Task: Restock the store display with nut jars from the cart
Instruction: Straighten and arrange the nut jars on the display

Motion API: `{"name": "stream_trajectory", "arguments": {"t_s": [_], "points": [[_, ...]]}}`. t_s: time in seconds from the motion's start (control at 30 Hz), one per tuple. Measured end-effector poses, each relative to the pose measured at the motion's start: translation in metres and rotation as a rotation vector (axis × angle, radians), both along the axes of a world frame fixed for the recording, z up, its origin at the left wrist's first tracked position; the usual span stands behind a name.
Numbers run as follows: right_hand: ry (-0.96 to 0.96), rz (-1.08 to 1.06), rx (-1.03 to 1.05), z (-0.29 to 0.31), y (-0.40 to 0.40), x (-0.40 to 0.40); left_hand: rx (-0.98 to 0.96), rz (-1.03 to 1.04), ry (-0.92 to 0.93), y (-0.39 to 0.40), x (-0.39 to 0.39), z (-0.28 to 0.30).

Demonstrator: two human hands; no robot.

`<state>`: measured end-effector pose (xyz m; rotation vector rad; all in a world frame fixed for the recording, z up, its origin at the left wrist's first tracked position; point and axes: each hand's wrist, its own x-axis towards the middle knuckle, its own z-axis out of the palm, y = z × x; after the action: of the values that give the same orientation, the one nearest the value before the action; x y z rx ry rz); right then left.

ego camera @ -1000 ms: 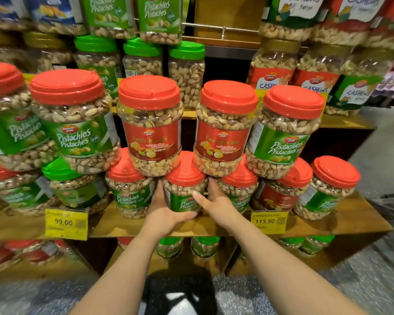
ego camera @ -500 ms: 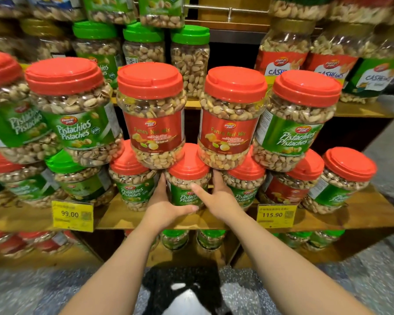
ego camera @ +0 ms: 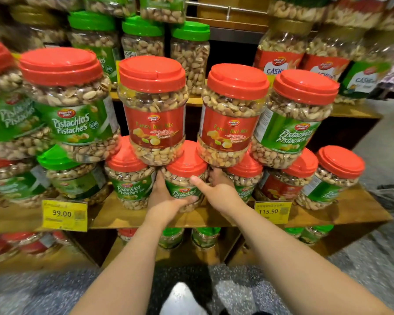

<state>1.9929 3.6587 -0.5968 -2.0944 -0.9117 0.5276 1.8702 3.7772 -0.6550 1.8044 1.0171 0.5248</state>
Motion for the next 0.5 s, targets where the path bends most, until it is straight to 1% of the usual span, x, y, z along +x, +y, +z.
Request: {"name": "stream_trajectory", "arguments": {"t_s": [0.07, 0.23, 0.37, 0.5], "points": [[0.025, -0.001, 0.006, 0.002, 0.002, 0.001, 0.000, -0.014, 0.013, -0.002, -0.004, 0.000], [0.060, -0.033, -0.009, -0.002, 0.005, -0.005, 0.087, 0.011, -0.003, -0.010, -0.010, -0.003], [0.050, -0.058, 0.015, -0.004, 0.005, -0.006, 0.069, 0.011, -0.006, -0.006, -0.008, -0.006], [0.030, -0.071, -0.029, -0.002, 0.006, -0.005, 0.050, -0.013, -0.009, -0.005, -0.007, -0.005]]}}
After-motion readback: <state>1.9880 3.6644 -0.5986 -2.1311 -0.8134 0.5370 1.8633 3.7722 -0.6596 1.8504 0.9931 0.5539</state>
